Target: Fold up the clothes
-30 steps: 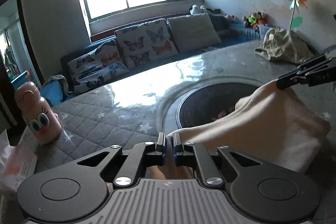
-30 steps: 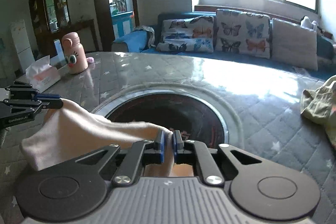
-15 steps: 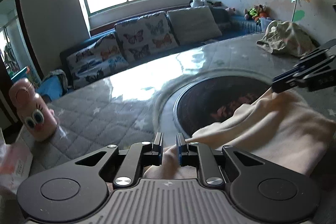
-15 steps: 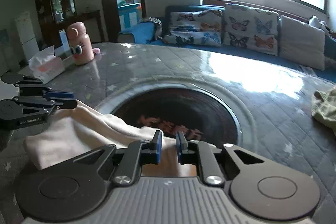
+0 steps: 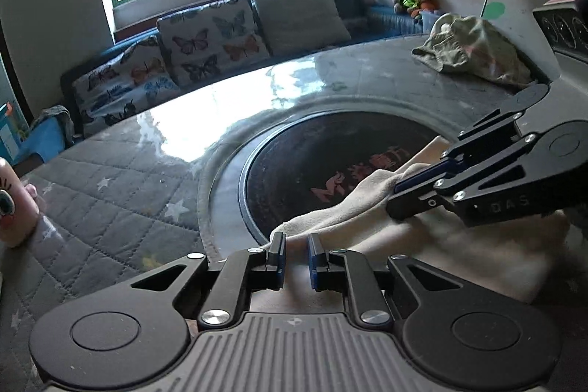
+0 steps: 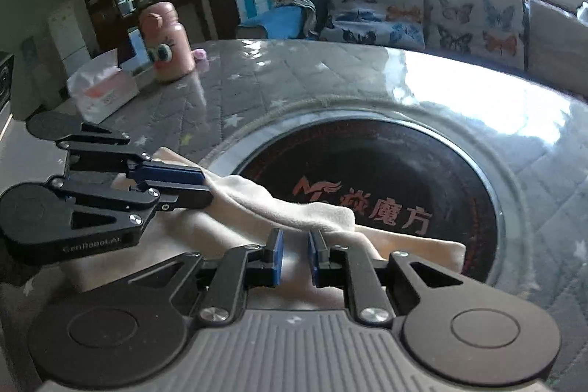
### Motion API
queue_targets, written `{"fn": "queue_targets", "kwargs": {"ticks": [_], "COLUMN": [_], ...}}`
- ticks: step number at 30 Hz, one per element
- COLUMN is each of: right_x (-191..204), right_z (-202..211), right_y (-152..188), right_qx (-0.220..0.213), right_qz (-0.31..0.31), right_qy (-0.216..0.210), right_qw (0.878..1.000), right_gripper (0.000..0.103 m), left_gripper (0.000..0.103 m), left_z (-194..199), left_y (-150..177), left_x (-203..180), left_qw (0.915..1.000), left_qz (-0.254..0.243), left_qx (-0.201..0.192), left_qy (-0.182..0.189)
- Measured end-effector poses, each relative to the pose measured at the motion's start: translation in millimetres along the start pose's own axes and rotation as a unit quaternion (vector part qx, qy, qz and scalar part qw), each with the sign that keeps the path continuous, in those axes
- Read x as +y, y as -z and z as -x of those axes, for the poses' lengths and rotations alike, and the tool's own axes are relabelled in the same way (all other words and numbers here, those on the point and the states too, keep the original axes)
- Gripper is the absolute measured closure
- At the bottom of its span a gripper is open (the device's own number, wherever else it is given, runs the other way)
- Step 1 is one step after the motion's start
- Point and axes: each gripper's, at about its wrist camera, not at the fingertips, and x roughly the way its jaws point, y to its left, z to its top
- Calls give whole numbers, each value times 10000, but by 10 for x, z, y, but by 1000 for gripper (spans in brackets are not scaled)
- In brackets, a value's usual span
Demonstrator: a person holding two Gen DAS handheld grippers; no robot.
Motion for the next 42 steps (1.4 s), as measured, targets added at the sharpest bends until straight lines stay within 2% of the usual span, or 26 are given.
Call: {"fn": "queue_targets", "kwargs": {"ticks": [5, 10, 14, 19, 25, 28, 33, 42], "right_x": [-47, -82, -109, 24, 11, 16, 32, 18], "right_z": [-57, -66, -73, -76, -192, -140, -40, 256], "right_y": [-28, -51, -70, -71, -134, -98, -23, 201], "right_qx": [-9, -41, -65, -25, -15, 12, 64, 74], "right_qz": [-141, -285, -400, -51, -95, -24, 128, 258], "right_qy": [-1, -37, -66, -127, -95, -75, -32, 44], "right_qw": [9999, 9996, 9992, 9999, 9999, 10000, 9999, 9996], "right_gripper": [89, 89, 89, 85, 84, 84, 83, 80], "left_gripper": [87, 87, 87, 86, 85, 84, 83, 81], "left_z": [-67, 12, -145, -191, -82, -73, -231, -236], "left_y": [-63, -91, -100, -127, -168, -203, -201, -192], "left_x": [31, -1, -34, 15, 19, -24, -46, -60], "left_qw": [9999, 9999, 9999, 9997, 9995, 9995, 9987, 9988], "left_qz": [-6, -5, -9, 117, 238, 215, 304, 316], "left_qx": [90, -68, 113, 165, 106, 97, 347, 339], "left_qy": [-71, 110, 50, 105, 163, 216, 205, 129]}}
